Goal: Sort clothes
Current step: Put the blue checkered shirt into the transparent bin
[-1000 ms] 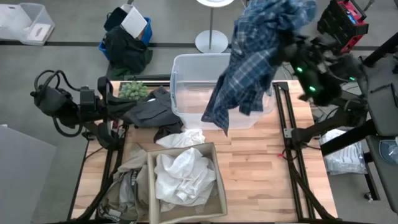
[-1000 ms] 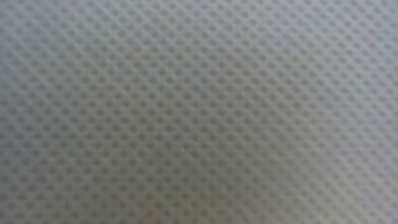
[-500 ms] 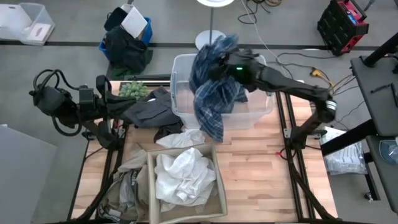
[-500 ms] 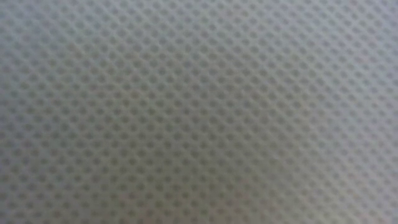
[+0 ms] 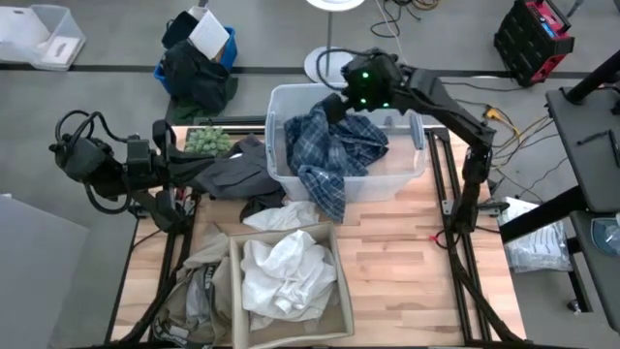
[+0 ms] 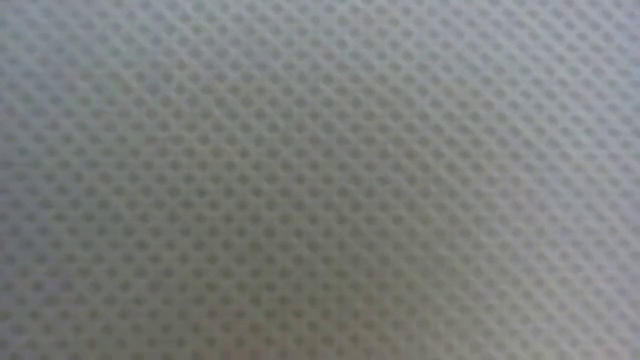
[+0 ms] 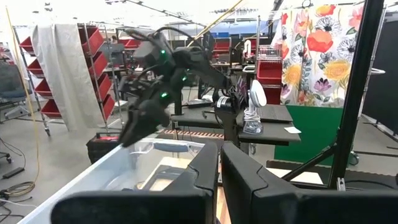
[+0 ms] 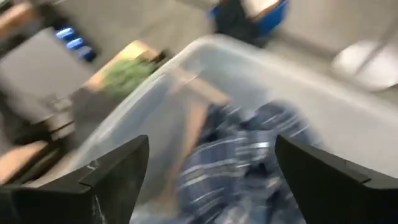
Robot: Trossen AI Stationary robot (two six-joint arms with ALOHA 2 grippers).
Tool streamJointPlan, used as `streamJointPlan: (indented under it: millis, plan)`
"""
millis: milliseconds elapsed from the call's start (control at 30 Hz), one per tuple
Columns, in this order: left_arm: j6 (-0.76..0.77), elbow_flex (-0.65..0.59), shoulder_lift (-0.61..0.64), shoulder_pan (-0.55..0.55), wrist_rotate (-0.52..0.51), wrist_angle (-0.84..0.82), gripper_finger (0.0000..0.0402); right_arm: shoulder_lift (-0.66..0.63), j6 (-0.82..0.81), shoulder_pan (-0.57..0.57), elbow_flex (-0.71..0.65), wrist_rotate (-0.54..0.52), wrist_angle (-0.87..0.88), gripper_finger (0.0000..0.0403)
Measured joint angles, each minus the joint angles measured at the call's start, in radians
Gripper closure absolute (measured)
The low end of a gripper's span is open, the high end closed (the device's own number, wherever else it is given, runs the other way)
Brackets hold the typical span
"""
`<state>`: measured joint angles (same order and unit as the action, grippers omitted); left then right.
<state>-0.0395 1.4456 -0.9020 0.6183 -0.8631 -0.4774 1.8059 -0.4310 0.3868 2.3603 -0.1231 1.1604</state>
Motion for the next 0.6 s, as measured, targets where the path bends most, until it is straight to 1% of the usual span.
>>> streamJointPlan:
  millis: [100, 200, 300, 433, 500, 600]
  plan:
    - [0.000, 0.000, 0.000, 0.000, 0.000, -0.003, 0.0400, -0.007, -0.054, -0.069, -0.026, 0.076, 0.056, 0.0061]
    - [-0.001, 0.000, 0.000, 0.000, 0.000, -0.006, 0.0400, 0.025, -0.076, -0.167, -0.053, 0.076, 0.093, 0.0072]
    - [-0.002, 0.000, 0.000, 0.000, 0.000, -0.012, 0.0400, 0.066, -0.100, -0.241, -0.063, 0.074, 0.127, 0.0084]
    - [-0.001, -0.001, 0.000, 0.000, 0.001, -0.014, 0.0400, 0.103, -0.178, -0.288, -0.063, 0.027, 0.209, 0.0102]
    - [0.000, -0.001, -0.002, 0.000, 0.001, -0.014, 0.0400, 0.113, -0.191, -0.295, -0.063, -0.003, 0.232, 0.0112]
    - [0.000, -0.001, -0.007, 0.000, 0.001, -0.016, 0.0400, 0.122, -0.198, -0.299, -0.063, -0.008, 0.233, 0.0130]
